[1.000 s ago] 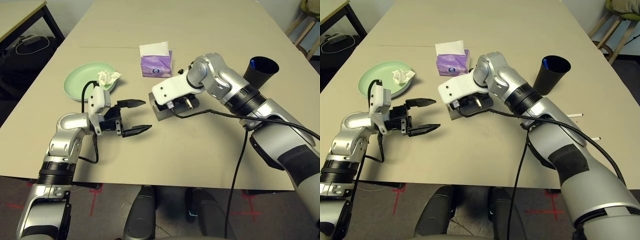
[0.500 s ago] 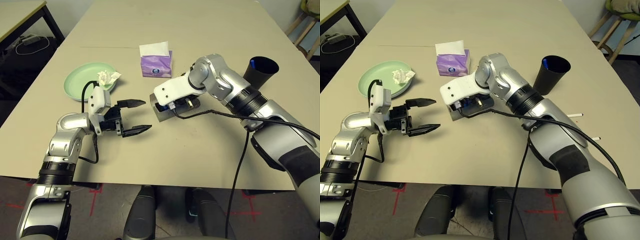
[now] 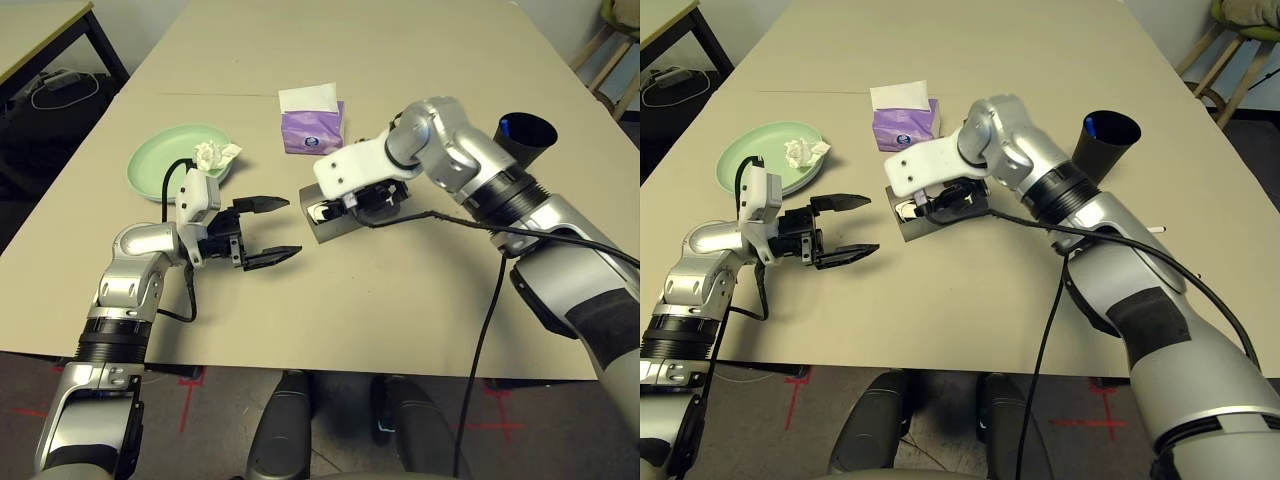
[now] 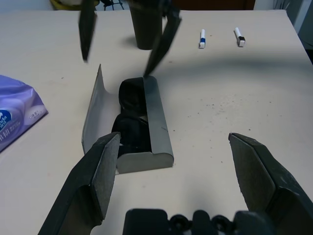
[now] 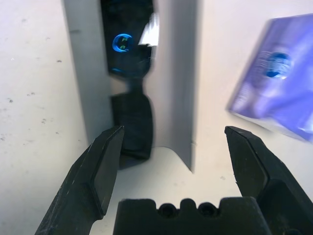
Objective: Organize and tidy the items on the table.
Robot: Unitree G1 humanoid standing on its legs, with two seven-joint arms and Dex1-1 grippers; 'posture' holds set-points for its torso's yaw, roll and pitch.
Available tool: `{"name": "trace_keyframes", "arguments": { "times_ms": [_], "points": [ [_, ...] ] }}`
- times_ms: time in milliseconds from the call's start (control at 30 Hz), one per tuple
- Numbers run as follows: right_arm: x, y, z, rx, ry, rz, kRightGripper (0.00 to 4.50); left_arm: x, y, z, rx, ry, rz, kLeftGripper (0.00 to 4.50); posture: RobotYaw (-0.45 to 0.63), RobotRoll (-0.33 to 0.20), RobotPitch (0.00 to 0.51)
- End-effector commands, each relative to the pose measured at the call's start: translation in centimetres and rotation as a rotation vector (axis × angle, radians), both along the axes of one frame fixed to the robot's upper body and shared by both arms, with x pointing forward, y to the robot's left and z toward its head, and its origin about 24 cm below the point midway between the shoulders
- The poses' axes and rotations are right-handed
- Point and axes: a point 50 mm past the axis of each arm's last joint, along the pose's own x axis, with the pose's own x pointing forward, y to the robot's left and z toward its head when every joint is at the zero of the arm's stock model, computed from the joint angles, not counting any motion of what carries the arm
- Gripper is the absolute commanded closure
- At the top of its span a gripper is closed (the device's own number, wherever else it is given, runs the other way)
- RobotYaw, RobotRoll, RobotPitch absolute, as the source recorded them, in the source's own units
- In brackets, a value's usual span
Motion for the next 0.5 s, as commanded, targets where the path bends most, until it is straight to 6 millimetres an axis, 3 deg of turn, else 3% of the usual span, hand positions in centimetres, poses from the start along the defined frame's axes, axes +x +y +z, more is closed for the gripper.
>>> {"name": "trace_keyframes", "arguments": {
  "times_ms": [33,233,500],
  "points": [
    [-0.4,-1.5,-0.3,0.147,0.092,-0.017,0.03,0.1,0.0,-0.3,0.024,0.012,-0.018,0.0,0.21,0.0,0.134],
    [-1.0,-4.2,-1.6,0.409,0.236,-0.115,0.03,0.3,-0.1,-0.2,0.023,0.01,-0.019,0.0,0.19,0.0,0.133],
    [-2.8,-8.0,-5.3,0.867,0.394,-0.329,0.03,0.7,0.2,0.2,-0.012,0.0,0.046,0.0,0.19,0.0,0.138]
  ]
}}
